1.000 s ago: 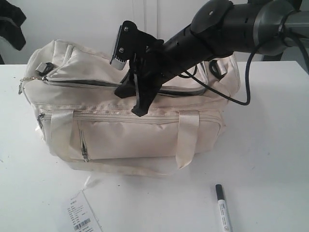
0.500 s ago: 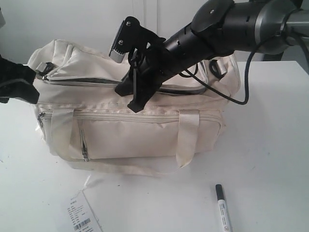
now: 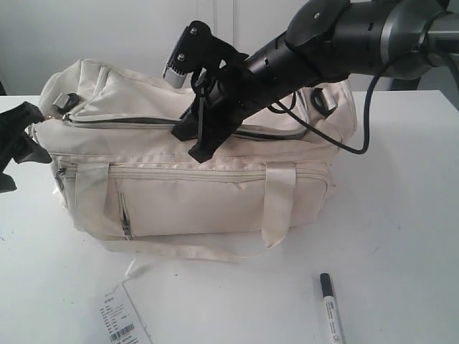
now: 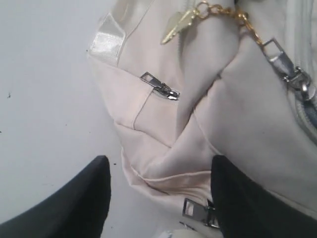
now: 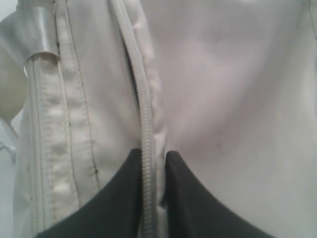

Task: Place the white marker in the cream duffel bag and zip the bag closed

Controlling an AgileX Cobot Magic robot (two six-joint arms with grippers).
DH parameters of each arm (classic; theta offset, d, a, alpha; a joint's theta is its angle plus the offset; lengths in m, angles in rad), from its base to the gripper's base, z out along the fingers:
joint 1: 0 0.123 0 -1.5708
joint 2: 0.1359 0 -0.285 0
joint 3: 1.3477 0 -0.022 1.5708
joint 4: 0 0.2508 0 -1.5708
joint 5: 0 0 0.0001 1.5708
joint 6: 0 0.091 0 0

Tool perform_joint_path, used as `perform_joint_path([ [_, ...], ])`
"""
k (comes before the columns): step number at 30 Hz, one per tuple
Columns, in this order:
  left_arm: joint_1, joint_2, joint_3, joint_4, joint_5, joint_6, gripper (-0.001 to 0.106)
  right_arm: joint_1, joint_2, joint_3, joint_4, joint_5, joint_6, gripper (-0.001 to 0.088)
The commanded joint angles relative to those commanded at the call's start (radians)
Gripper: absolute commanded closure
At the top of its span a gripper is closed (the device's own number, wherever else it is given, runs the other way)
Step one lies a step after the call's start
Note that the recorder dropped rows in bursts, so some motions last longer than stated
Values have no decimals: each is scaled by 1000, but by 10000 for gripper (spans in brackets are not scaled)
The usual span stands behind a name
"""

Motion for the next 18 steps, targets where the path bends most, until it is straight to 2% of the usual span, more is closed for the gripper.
perform_joint_path([
  [2,0,14,0,-25,-13,0,524,0,0,0,-2,0,6,681],
  [7,0,38,0,-99,-15,4,524,0,-6,0,-4,-3,26,527],
  [10,0,45,0,-197,-15,4,519,0,-17,0,-4,-3,39,467],
  [14,0,45,-4,-295,-22,31,392,0,-46,0,-4,-4,48,460],
  [18,0,55,-4,-304,-16,48,367,0,-68,0,-4,8,93,460],
])
